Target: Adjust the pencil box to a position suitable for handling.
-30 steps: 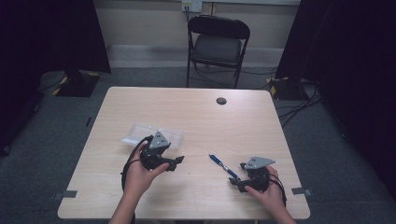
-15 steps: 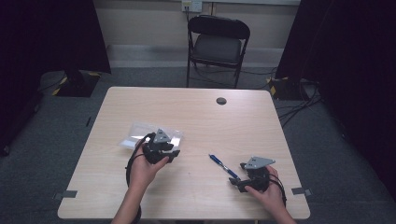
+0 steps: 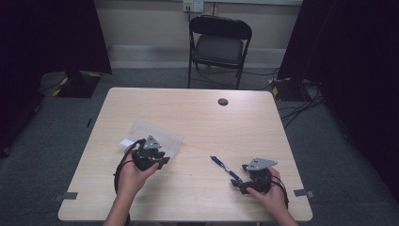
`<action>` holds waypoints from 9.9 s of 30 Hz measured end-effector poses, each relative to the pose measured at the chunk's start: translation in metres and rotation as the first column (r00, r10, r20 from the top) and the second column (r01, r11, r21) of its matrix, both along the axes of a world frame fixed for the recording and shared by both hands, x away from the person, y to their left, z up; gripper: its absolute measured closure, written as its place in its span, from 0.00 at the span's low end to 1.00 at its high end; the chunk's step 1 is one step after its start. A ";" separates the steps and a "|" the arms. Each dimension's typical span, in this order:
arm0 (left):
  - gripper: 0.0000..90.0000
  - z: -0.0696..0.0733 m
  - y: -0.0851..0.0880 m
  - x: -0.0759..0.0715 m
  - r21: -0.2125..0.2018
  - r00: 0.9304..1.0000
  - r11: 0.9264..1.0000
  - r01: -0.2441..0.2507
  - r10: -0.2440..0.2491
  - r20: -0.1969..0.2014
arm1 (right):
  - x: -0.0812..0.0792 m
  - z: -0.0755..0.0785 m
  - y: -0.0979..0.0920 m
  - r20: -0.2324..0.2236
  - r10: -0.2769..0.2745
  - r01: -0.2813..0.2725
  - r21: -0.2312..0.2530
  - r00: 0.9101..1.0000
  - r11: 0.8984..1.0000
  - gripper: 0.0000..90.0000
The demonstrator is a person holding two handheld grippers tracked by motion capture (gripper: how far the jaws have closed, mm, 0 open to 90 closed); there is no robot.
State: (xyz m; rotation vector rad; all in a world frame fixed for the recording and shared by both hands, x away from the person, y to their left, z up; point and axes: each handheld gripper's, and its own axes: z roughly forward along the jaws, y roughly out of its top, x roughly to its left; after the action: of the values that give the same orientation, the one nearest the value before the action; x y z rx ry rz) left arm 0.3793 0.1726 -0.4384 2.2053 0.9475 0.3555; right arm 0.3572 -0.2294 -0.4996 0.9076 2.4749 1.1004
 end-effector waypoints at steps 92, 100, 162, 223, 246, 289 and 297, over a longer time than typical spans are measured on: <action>0.45 -0.016 -0.012 0.022 -0.176 0.987 0.972 -0.155 0.148 -0.057 | 0.000 0.000 0.000 -0.001 -0.001 0.001 0.001 1.000 1.000 0.23; 0.36 -0.012 -0.023 0.026 -0.181 0.988 0.971 -0.157 0.153 -0.038 | 0.000 0.000 0.000 0.000 -0.001 0.001 0.001 1.000 1.000 0.23; 0.69 -0.016 -0.031 0.023 -0.139 0.992 0.984 -0.115 0.107 -0.068 | 0.000 0.000 0.000 -0.001 -0.001 0.001 0.001 1.000 1.000 0.23; 0.91 -0.045 -0.029 0.020 -0.061 0.980 0.984 -0.166 0.158 -0.119 | 0.000 0.000 0.000 0.000 -0.001 0.001 0.002 1.000 1.000 0.23; 0.95 -0.046 -0.063 0.035 -0.064 0.988 0.990 -0.128 0.122 -0.095 | 0.000 0.000 0.000 0.000 -0.003 0.003 0.002 1.000 1.000 0.23; 0.40 -0.024 -0.044 -0.005 -0.140 1.000 0.990 -0.027 0.027 -0.005 | -0.001 0.001 0.002 0.008 -0.001 0.001 0.017 1.000 1.000 0.38; 0.40 -0.028 -0.048 -0.023 -0.159 1.000 0.987 0.014 -0.014 0.000 | -0.002 0.003 0.011 0.004 0.010 -0.010 0.024 1.000 1.000 0.67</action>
State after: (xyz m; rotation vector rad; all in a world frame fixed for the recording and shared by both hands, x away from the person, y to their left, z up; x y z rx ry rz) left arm 0.3564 0.1246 -0.4667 2.0660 0.9280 0.2622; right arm 0.3554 -0.2184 -0.4968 0.8993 2.4707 1.1370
